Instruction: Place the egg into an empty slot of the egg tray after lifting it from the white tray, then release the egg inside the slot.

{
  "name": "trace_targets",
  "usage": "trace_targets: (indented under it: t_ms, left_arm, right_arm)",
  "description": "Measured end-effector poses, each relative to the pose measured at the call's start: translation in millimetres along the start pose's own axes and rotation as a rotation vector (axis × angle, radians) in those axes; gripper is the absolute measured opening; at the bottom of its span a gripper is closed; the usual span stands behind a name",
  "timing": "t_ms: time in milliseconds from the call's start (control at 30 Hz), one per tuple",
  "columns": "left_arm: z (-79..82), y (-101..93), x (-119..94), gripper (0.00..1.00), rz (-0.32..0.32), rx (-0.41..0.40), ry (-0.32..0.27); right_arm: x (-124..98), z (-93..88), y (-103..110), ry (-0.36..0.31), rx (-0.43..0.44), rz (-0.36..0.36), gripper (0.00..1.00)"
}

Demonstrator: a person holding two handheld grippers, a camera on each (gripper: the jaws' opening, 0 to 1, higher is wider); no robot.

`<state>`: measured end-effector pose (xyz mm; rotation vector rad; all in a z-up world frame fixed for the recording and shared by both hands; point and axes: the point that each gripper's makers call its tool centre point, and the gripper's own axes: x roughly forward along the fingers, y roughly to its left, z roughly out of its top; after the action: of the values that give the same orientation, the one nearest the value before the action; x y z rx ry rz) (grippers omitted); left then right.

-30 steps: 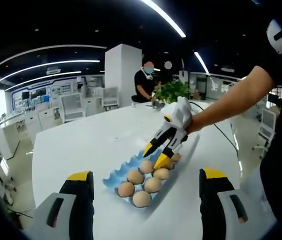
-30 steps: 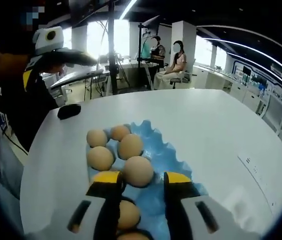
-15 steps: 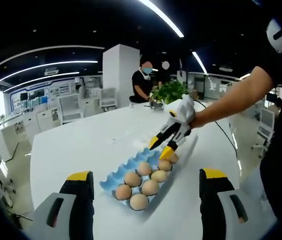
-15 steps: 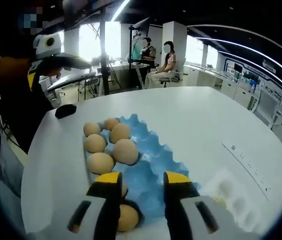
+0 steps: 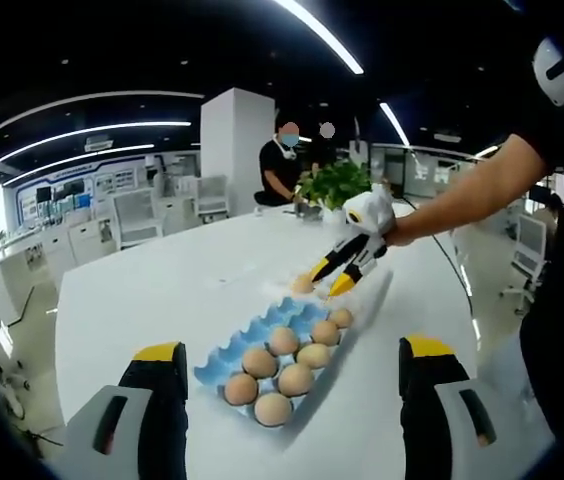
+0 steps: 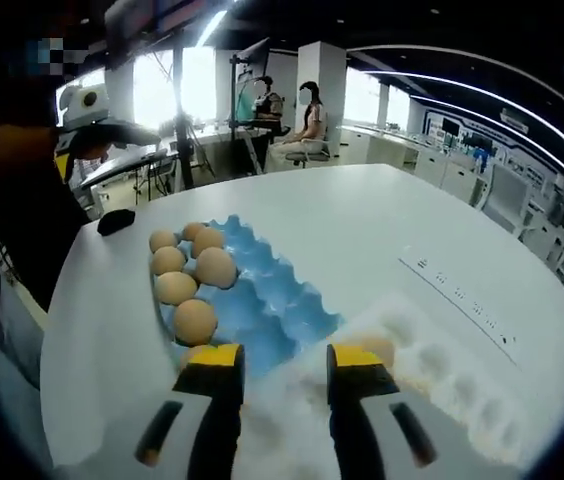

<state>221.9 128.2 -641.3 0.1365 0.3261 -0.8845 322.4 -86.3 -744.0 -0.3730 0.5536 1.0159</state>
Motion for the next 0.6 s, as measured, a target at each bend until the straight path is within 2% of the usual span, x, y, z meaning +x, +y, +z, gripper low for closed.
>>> trace_targets:
  t_ms: [400, 600]
  left_arm:
    - [6.9, -8.5, 9.1, 0.9, -0.011, 0.009, 0.001]
    - [10.8, -8.0, 14.0, 0.9, -0.013, 0.012, -0.004]
  right_arm:
    - [-44.3, -32.2, -31.5, 0.024, 0.038, -0.077, 0.34]
    - [-62.5, -43.1, -40.2, 0.035, 0.054, -0.106, 0.34]
